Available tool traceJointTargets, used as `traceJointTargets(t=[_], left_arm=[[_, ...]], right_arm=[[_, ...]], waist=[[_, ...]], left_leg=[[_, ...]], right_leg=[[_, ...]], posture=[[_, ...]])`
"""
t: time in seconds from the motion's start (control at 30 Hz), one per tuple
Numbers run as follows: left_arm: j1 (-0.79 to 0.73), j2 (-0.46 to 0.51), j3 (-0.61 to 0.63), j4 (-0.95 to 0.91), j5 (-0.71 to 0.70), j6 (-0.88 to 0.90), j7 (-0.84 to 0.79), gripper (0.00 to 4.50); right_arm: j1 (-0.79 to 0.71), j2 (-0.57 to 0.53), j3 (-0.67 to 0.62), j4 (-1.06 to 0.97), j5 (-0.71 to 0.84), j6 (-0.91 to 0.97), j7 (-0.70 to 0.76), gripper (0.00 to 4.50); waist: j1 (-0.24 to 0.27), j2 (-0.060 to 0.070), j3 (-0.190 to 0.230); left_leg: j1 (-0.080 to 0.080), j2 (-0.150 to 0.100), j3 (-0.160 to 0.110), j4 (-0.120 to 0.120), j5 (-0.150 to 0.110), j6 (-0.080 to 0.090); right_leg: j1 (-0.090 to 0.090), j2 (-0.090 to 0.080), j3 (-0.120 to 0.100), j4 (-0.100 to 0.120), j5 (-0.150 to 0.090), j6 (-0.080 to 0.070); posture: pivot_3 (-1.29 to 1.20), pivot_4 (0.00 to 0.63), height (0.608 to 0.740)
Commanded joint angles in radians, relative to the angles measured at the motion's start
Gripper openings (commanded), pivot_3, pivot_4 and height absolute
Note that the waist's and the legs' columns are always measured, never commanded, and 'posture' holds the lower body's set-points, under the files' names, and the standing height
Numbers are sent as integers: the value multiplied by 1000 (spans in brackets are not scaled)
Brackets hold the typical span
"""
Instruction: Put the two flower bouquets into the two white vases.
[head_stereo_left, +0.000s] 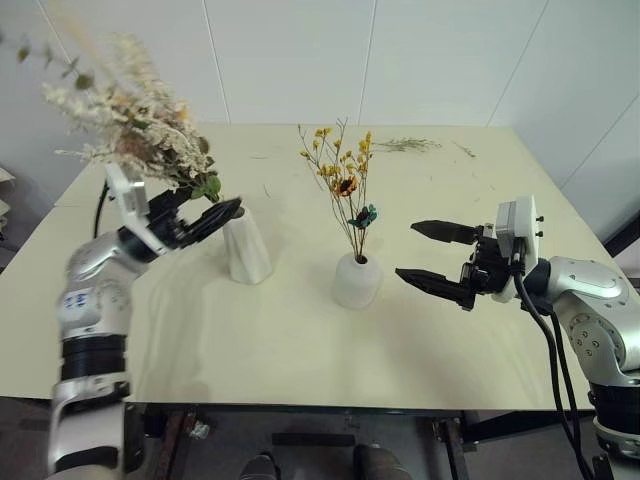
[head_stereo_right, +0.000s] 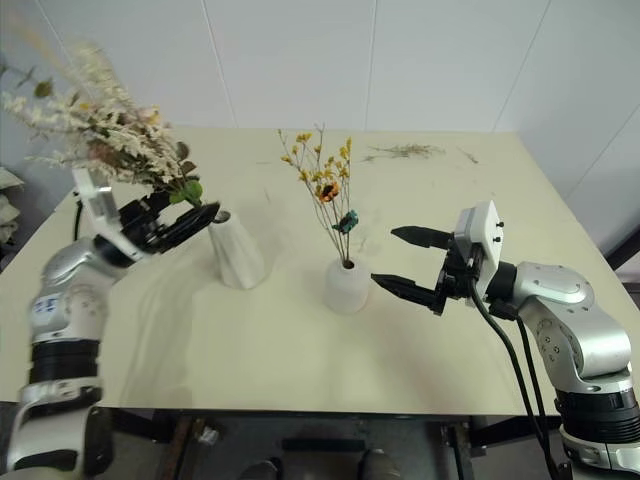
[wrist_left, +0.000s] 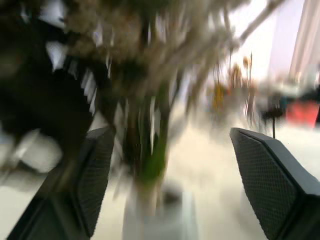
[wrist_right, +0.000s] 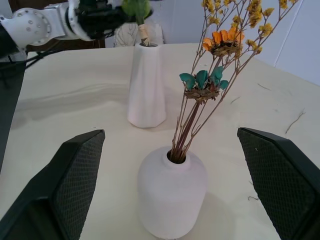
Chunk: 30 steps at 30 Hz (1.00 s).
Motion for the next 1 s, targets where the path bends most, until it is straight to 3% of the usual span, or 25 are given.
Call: traceJointTargets(t=[0.03, 0.27, 0.5, 0.7, 1.0], left_arm=[[19, 79, 19, -18, 21, -7, -51, 3835], [56, 174, 9, -40, 30, -12, -146, 3835], [142, 270, 27, -120, -40, 65, -332, 3835], [164, 302, 59, -88, -32, 47, -372, 3835], [221, 299, 94, -69, -20, 8, -363, 3835]], right_arm=[[-9, 5, -22, -4, 2, -30, 5, 4500], [-22, 7, -20, 35, -12, -55, 22, 4500], [-34, -91, -40, 69, -21, -47, 111, 4500], [-12, -167, -62, 85, -19, -43, 176, 4500], [-19, -172, -45, 139, -73, -98, 203, 4500]], waist=[[7, 0, 0], [10, 0, 0], [4, 0, 0], [6, 0, 0], [4, 0, 0]], left_leg=[[0, 0, 0, 0, 0, 0], [0, 0, 0, 0, 0, 0], [0, 0, 0, -4, 0, 0], [0, 0, 1, -4, 0, 0], [0, 1, 1, -4, 0, 1]], right_leg=[[0, 0, 0, 0, 0, 0], [1, 0, 0, -1, 0, 0], [-2, 0, 0, -1, -2, -2], [-1, 0, 0, -1, -2, -2], [-2, 0, 0, -1, -2, -3]], posture=[[0, 150, 740], [0, 150, 740], [0, 150, 740], [0, 150, 740], [0, 150, 740]])
